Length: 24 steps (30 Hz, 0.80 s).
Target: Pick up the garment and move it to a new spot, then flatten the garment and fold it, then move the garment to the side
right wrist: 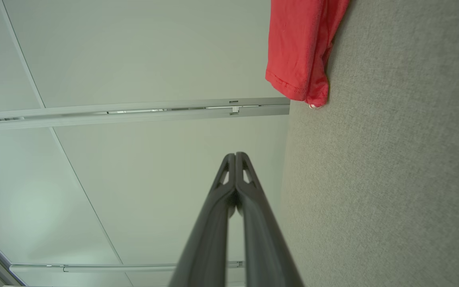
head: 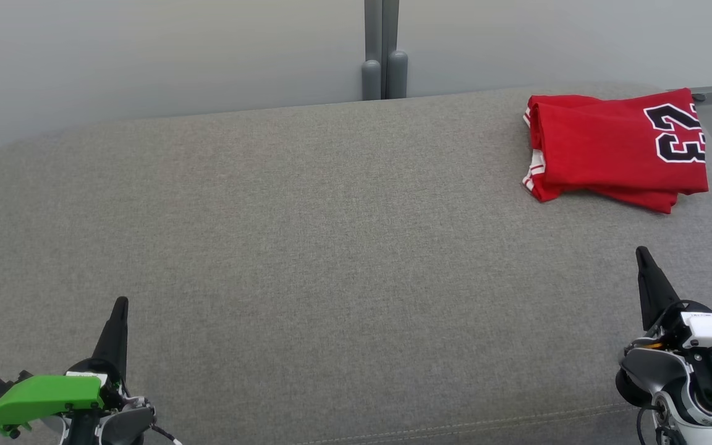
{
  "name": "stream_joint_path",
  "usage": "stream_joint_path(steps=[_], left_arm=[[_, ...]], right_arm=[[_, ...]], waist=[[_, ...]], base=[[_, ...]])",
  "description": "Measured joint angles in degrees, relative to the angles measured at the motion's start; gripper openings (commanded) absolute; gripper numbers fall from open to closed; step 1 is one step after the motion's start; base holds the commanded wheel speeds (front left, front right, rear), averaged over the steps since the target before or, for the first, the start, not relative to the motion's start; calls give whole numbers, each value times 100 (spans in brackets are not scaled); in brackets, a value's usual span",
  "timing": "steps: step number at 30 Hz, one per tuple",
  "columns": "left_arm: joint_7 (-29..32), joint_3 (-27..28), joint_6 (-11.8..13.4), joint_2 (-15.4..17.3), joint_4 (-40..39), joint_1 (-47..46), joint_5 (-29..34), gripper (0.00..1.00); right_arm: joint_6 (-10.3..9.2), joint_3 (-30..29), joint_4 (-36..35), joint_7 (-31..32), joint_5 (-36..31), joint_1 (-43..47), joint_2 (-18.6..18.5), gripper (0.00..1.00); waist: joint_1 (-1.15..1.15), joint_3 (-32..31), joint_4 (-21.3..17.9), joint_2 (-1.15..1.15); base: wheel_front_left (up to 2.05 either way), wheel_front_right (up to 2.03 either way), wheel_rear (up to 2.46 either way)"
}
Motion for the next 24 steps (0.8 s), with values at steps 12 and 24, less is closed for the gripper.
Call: stream_joint_path(steps=[12, 24], left_arm=[[1, 3, -1, 0, 9, -1, 0, 0], [25, 7, -1, 0, 12, -2, 0, 0]], right_arm=[[1, -7, 19, 1, 0, -3, 10, 0], [1, -15, 37, 2, 0, -5, 12, 0]], waist=[[0, -1, 0, 0], [0, -1, 0, 0]], base=[[0, 0, 0], [0, 0, 0]])
